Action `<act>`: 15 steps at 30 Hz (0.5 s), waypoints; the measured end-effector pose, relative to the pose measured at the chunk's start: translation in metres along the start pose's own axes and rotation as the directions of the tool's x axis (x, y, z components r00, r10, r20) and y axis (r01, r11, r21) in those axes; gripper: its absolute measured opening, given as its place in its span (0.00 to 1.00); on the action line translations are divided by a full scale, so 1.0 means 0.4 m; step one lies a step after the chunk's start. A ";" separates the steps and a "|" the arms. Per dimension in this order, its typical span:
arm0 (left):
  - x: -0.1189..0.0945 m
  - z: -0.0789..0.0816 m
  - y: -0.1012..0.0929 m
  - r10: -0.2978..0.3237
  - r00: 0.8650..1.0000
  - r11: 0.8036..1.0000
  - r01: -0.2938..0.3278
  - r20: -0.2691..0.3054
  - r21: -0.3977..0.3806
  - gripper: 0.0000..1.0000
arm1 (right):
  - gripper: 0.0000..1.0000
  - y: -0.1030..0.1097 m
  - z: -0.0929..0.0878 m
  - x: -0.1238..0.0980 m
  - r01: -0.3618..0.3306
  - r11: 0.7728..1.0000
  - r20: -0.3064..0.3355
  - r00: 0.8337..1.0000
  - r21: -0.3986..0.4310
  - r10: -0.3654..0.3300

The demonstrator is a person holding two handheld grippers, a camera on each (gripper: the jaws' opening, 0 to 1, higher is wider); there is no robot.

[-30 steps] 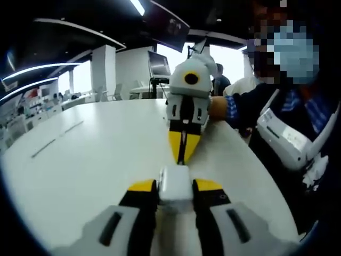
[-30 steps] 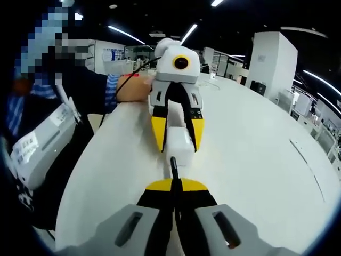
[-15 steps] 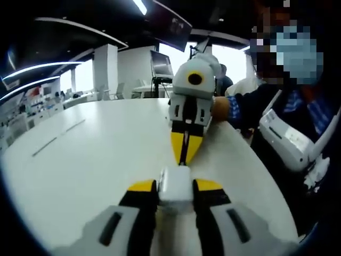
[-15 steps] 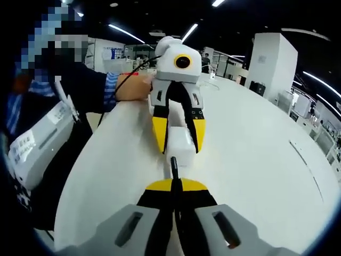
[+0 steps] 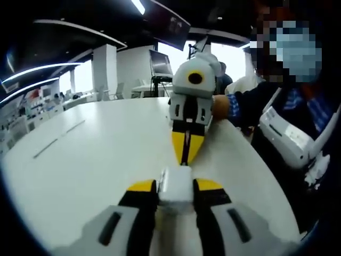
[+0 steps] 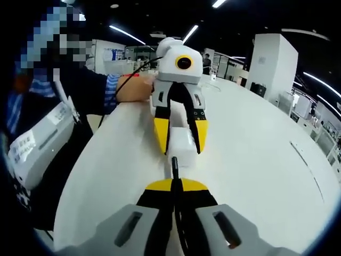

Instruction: Plug the desk Type‑C cable into the charger adapter.

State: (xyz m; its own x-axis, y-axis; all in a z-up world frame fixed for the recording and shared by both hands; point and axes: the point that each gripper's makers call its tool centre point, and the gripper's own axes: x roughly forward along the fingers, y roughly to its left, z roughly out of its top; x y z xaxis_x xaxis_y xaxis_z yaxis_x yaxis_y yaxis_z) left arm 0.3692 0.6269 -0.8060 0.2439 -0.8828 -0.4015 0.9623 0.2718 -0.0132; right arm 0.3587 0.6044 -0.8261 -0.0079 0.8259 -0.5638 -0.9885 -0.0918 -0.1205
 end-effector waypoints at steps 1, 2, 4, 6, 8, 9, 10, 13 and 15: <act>0.000 0.000 0.000 0.000 1.000 1.000 0.000 -0.001 0.005 0.26 | 0.01 0.001 0.002 -0.001 0.001 1.000 0.002 1.000 -0.004 -0.001; -0.002 -0.001 0.001 -0.001 1.000 1.000 0.001 -0.001 0.006 0.27 | 0.01 0.000 0.003 0.001 0.008 1.000 0.004 1.000 -0.009 -0.008; -0.005 -0.002 0.004 0.003 1.000 1.000 -0.003 -0.004 0.010 0.27 | 0.02 0.001 0.005 0.003 0.018 0.999 0.007 1.000 -0.027 -0.017; -0.008 -0.003 0.007 0.004 1.000 1.000 -0.004 -0.007 0.016 0.27 | 0.02 0.001 0.007 0.000 0.018 0.999 0.013 1.000 -0.033 -0.018; -0.011 -0.002 0.010 0.004 1.000 1.000 -0.004 -0.008 0.019 0.27 | 0.03 0.001 0.007 -0.001 0.009 0.999 0.027 1.000 -0.037 -0.008; -0.012 -0.002 0.011 0.004 1.000 1.000 -0.004 -0.007 0.019 0.27 | 0.03 -0.001 0.007 -0.004 0.007 0.999 0.035 0.999 -0.040 -0.006; -0.012 -0.002 0.012 0.003 1.000 1.000 -0.003 -0.005 0.018 0.27 | 0.03 -0.002 0.009 -0.003 0.007 0.998 0.041 0.999 -0.066 -0.004; -0.017 -0.002 0.017 -0.001 1.000 1.000 0.001 0.002 0.018 0.27 | 0.08 -0.005 0.014 -0.009 0.033 0.988 0.050 0.998 -0.153 -0.025; -0.018 -0.001 0.018 -0.007 1.000 1.000 0.007 0.007 0.011 0.27 | 0.09 -0.008 0.023 -0.022 0.026 0.990 0.067 0.998 -0.141 -0.017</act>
State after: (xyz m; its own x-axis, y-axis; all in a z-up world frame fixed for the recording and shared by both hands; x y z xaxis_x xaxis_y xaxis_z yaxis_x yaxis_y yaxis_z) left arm 0.3742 0.6353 -0.8037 0.2381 -0.8872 -0.3952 0.9652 0.2615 -0.0054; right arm 0.3606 0.6025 -0.8134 -0.0011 0.8627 -0.5057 -0.9571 -0.1473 -0.2493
